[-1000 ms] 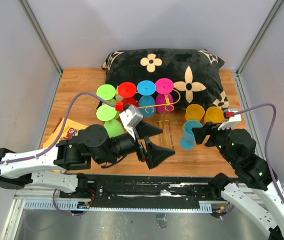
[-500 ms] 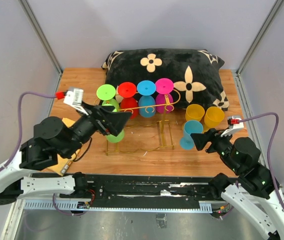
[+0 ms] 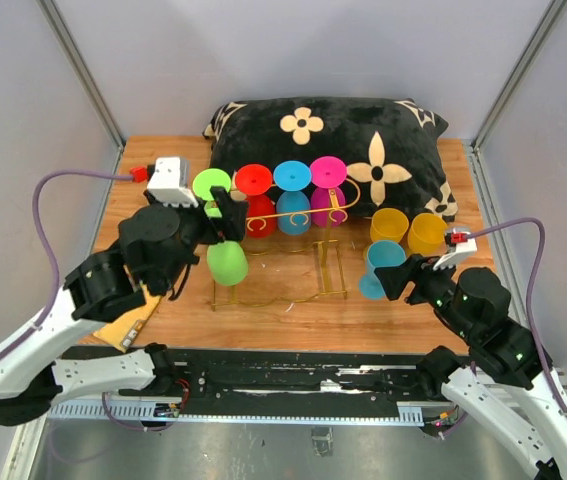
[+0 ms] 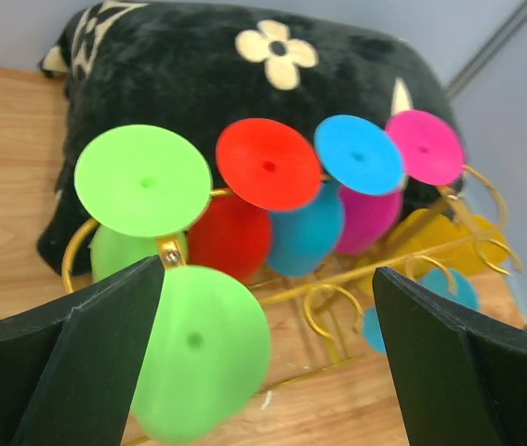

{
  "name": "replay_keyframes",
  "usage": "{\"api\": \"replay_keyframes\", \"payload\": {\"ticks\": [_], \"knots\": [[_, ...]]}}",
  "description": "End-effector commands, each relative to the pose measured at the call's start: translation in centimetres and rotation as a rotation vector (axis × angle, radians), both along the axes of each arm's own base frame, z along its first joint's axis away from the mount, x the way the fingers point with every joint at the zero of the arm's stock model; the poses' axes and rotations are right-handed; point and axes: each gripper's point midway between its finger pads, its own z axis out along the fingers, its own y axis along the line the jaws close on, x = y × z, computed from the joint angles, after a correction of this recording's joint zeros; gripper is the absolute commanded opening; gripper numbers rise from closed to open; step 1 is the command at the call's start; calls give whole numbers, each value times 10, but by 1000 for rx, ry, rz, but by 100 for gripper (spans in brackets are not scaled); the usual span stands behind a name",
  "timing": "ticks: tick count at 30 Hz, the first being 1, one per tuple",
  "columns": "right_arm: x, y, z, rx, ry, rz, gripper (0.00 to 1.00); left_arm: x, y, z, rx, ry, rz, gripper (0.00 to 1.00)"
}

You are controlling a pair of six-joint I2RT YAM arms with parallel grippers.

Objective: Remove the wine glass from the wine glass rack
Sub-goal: Pick up the wine glass from the wine rack.

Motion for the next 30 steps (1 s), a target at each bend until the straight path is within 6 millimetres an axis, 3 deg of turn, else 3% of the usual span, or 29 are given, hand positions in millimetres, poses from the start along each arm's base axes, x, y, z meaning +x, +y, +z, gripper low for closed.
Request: {"api": "replay_keyframes", "payload": {"ticks": [1,5,8,15,24,30], "knots": [[-6,-2,10,23,-18,2,70,32,6,12,22,-22,13,100],[-7,-5,12,18,-28,-5,70,43,24,41,-41,-83,49,100],[-7,-7,12,11,-29,-10,70,44,50,51,-67,-100,141,100],[-5,-6,8,8,-22,-10,71,17,90,23,-191,-45,260,100],[-2,1,6,7,1,7,71,-4,98,-11,-294,49,260,100],[-4,1,6,12,7,5,71,-7,76,-19,-349,68,151,97]]}}
